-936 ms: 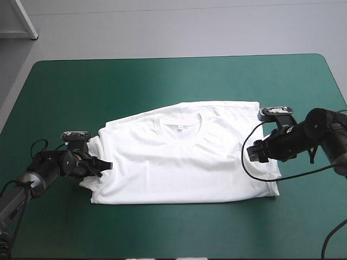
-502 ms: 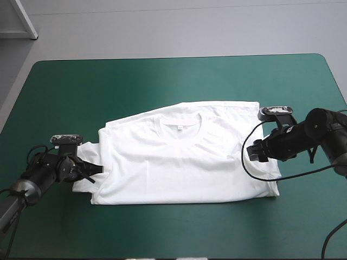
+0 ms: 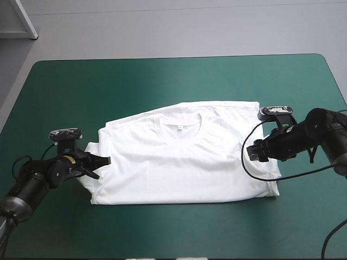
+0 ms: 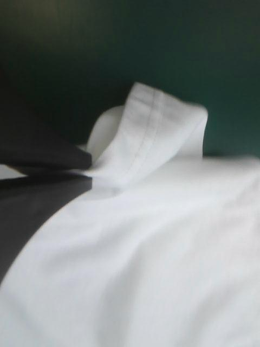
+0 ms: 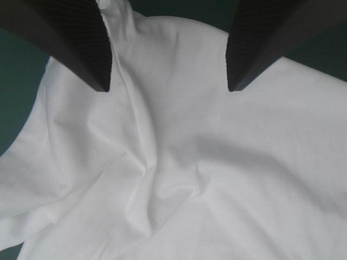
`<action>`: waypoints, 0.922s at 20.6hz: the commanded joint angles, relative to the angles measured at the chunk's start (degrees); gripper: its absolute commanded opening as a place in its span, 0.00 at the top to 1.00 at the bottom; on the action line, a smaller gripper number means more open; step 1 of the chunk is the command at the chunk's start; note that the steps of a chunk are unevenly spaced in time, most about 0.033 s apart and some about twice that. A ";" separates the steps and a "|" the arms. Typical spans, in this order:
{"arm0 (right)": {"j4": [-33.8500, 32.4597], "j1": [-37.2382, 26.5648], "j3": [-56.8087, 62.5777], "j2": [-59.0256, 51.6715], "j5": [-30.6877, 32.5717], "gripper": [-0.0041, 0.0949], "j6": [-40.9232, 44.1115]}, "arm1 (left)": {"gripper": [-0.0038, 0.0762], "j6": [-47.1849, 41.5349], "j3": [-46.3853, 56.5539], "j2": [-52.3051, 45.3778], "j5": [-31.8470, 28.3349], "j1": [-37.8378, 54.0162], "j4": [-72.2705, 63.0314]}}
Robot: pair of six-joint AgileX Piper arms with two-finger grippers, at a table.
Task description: Fold the cloth
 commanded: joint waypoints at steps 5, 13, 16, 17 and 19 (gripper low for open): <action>1.34 0.11 -1.85 -1.76 -0.98 0.37 -0.65 | 0.93 11.74 -1.27 -0.91 -4.60 -13.21 -14.85; 0.66 0.11 -1.85 -1.76 -0.88 0.37 -0.65 | 0.57 13.43 -1.27 5.85 -7.22 -17.00 -14.95; -0.12 0.11 -1.85 -1.76 -0.61 0.37 -0.21 | 0.16 13.43 -1.46 6.08 -7.20 -17.00 -14.84; -0.43 0.11 -1.85 -1.76 -0.72 0.37 -0.21 | 0.11 13.43 -2.35 6.08 -6.38 -17.00 -14.57; -2.31 0.11 -1.85 -2.16 -1.73 0.37 0.50 | 0.11 13.43 -4.69 5.82 -4.57 -17.00 -14.34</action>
